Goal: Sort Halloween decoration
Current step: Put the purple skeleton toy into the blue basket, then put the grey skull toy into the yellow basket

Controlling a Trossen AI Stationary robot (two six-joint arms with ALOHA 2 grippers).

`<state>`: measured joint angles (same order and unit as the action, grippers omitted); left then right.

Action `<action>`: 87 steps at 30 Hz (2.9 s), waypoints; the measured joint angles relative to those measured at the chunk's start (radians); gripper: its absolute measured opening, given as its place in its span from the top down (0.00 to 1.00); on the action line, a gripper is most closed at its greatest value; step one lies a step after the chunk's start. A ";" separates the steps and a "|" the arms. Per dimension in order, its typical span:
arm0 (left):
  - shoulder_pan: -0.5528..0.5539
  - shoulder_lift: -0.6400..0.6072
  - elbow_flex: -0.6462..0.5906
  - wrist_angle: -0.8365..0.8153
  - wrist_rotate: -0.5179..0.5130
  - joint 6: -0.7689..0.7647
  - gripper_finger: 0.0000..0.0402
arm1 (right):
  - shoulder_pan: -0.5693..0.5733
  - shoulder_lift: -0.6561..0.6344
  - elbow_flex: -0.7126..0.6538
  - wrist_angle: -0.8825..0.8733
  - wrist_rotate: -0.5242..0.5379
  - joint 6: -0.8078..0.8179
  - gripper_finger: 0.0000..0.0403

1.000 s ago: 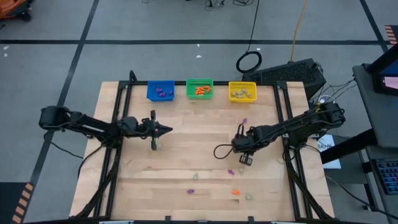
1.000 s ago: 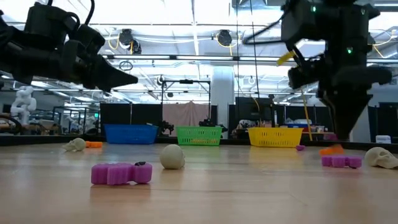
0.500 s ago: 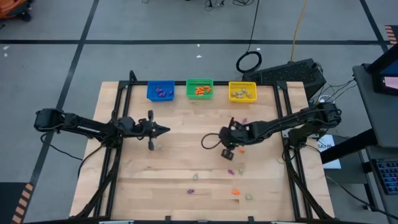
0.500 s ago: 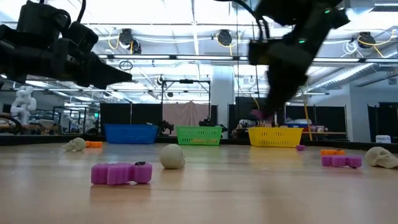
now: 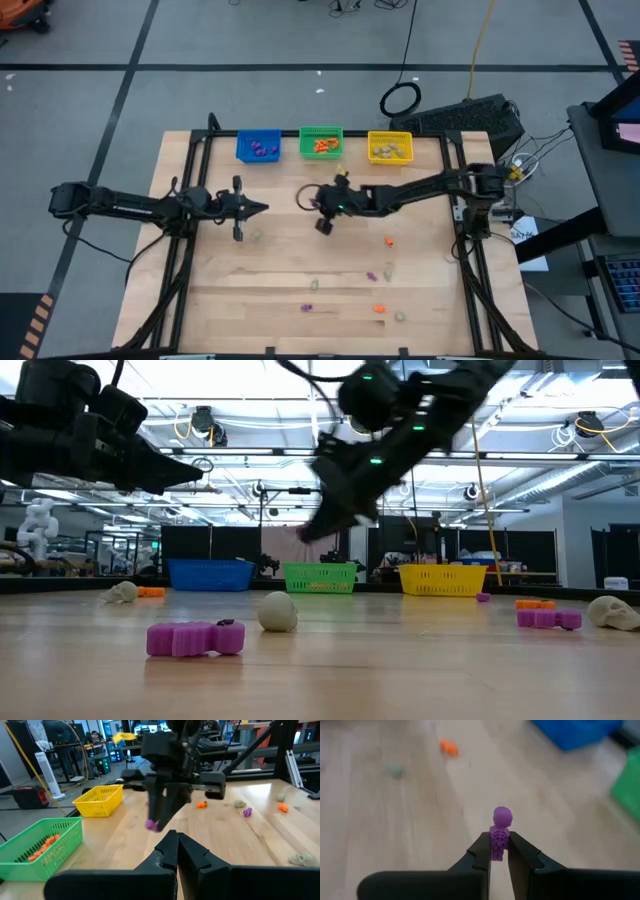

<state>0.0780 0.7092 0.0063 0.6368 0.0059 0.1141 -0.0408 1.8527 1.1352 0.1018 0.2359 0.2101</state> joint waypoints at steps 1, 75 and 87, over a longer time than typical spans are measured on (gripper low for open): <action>0.000 -0.018 0.000 -0.014 0.000 0.001 0.98 | -0.007 0.028 0.039 0.003 0.000 -0.017 0.94; 0.000 -0.182 -0.002 -0.125 -0.009 0.076 0.98 | -0.141 0.573 0.769 0.027 0.041 -0.110 1.00; 0.000 -0.181 -0.002 -0.141 -0.010 0.076 0.98 | -0.020 0.182 0.086 0.229 0.026 0.077 1.00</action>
<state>0.0780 0.5278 0.0048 0.4958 -0.0040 0.1905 -0.0607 2.0345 1.2209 0.3303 0.2615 0.2870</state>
